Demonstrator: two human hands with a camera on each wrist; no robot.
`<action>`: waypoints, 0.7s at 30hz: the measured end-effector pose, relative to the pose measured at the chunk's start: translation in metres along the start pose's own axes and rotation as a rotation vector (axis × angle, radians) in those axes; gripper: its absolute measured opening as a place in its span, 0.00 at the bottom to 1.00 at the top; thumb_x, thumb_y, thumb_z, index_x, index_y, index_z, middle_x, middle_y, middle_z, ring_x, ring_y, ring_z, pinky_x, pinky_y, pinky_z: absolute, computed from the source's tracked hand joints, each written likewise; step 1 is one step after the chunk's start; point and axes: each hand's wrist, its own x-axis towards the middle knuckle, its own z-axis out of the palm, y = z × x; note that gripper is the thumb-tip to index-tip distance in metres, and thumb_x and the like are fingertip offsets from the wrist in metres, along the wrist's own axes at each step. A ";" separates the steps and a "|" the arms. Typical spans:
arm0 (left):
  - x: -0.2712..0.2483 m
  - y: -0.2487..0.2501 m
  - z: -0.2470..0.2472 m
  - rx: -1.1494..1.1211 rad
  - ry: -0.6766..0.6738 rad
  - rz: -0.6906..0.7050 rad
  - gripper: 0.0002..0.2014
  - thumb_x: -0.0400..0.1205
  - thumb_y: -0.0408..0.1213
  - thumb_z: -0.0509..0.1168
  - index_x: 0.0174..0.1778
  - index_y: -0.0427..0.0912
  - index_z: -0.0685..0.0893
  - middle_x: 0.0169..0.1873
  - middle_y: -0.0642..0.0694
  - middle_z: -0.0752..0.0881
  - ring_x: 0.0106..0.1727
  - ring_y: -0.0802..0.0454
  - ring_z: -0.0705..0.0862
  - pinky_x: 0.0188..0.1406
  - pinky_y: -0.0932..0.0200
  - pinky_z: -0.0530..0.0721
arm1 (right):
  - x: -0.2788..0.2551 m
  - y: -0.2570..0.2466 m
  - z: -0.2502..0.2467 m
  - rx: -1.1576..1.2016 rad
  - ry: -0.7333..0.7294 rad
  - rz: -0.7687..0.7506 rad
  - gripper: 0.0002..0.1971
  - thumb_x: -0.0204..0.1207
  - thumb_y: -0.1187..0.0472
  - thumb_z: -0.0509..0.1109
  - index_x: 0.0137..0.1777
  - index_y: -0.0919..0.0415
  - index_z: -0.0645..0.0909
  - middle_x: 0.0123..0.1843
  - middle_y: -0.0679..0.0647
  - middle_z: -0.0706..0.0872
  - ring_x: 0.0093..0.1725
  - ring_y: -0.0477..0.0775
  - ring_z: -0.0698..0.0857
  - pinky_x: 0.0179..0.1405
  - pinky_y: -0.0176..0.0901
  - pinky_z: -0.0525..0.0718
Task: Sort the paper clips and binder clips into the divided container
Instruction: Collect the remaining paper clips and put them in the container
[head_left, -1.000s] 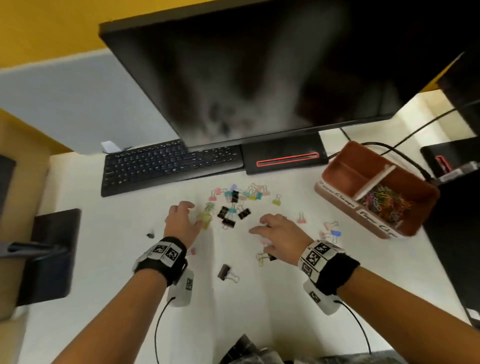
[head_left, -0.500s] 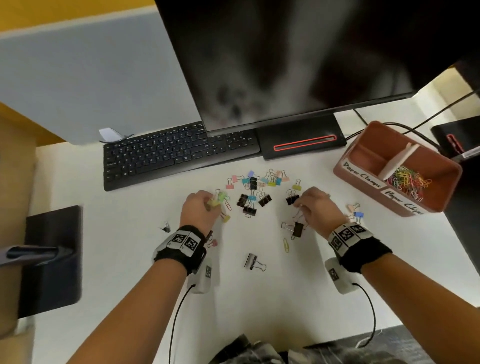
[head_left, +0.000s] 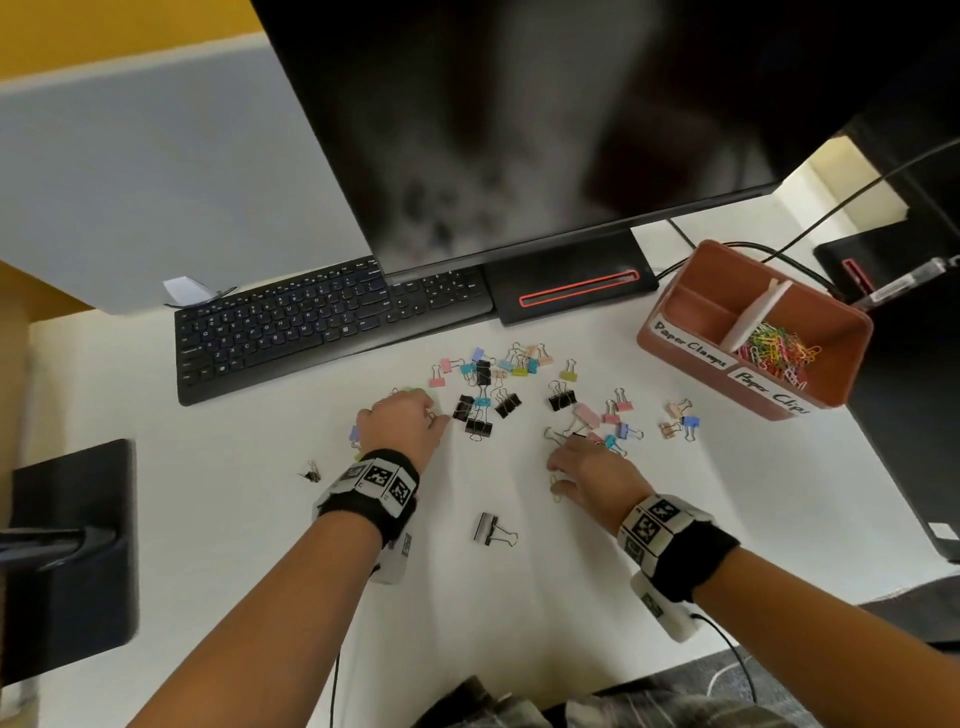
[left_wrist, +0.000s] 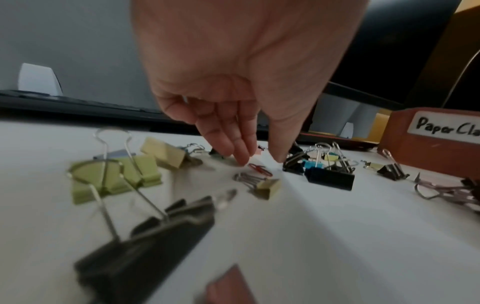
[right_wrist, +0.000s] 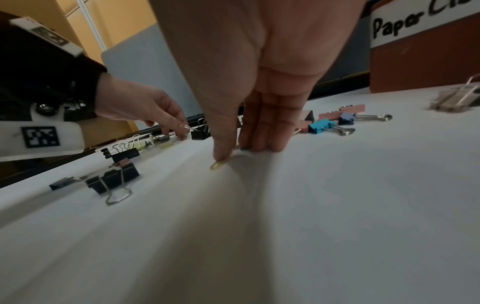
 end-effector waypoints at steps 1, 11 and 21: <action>0.003 0.004 0.001 0.014 -0.012 -0.014 0.14 0.81 0.50 0.60 0.57 0.47 0.80 0.53 0.48 0.84 0.54 0.46 0.82 0.59 0.49 0.72 | 0.002 0.001 0.001 0.005 0.008 -0.003 0.10 0.78 0.58 0.64 0.58 0.56 0.79 0.59 0.53 0.80 0.58 0.56 0.80 0.55 0.46 0.81; 0.008 0.010 0.008 -0.153 -0.050 -0.097 0.09 0.80 0.33 0.60 0.53 0.47 0.81 0.49 0.47 0.86 0.50 0.45 0.83 0.56 0.50 0.77 | -0.001 0.007 0.009 0.051 0.031 -0.048 0.11 0.81 0.63 0.59 0.59 0.59 0.81 0.58 0.57 0.81 0.57 0.56 0.81 0.55 0.39 0.76; 0.008 0.003 0.006 -0.168 -0.076 -0.013 0.06 0.79 0.32 0.62 0.44 0.45 0.83 0.49 0.46 0.81 0.46 0.45 0.83 0.49 0.53 0.81 | 0.003 0.005 0.004 0.032 -0.010 -0.078 0.12 0.82 0.64 0.58 0.59 0.62 0.81 0.57 0.59 0.83 0.56 0.56 0.82 0.59 0.41 0.80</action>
